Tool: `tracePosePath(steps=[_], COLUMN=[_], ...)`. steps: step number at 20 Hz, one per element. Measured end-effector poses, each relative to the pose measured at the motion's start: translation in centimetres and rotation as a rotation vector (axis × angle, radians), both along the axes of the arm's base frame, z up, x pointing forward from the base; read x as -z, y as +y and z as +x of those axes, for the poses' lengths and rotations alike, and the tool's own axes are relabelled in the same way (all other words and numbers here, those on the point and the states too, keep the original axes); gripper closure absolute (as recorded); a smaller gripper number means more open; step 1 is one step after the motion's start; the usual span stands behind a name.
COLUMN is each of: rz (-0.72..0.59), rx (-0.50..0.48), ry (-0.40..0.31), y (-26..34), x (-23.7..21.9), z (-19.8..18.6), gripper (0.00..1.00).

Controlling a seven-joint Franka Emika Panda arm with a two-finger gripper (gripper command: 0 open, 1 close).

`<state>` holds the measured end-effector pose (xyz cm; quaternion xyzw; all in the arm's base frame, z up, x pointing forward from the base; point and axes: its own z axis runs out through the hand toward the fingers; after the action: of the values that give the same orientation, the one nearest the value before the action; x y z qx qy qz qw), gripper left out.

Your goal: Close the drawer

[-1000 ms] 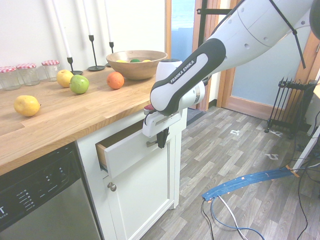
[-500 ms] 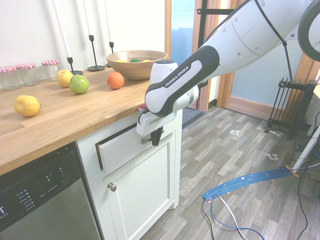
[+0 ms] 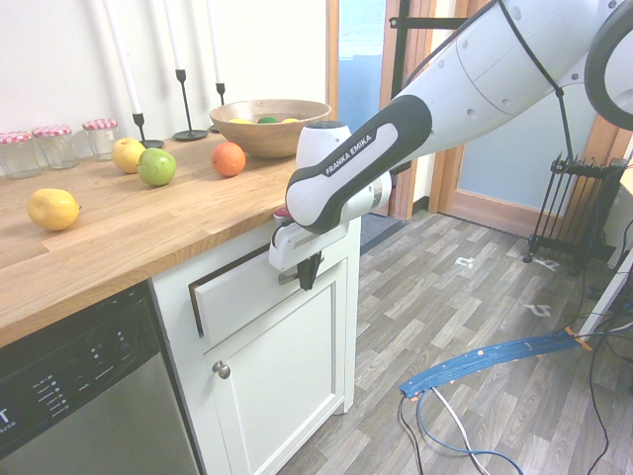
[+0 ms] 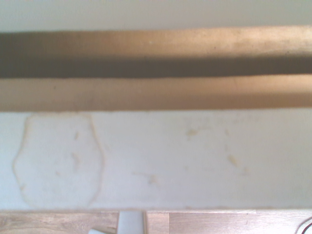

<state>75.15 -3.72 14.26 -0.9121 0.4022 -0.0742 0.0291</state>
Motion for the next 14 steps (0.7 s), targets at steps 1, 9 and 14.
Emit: tracePosePath(steps=[1, 9, 14], rz=[-0.01, 0.008, 0.028], rx=[0.004, 0.028, 0.038], ry=[0.014, 0.206, 0.212], y=[-0.1, 0.8, 1.0], x=[0.1, 1.4, -2.6], z=[-0.1, -5.3, -9.0], gripper=[1.0, 1.0, 1.0])
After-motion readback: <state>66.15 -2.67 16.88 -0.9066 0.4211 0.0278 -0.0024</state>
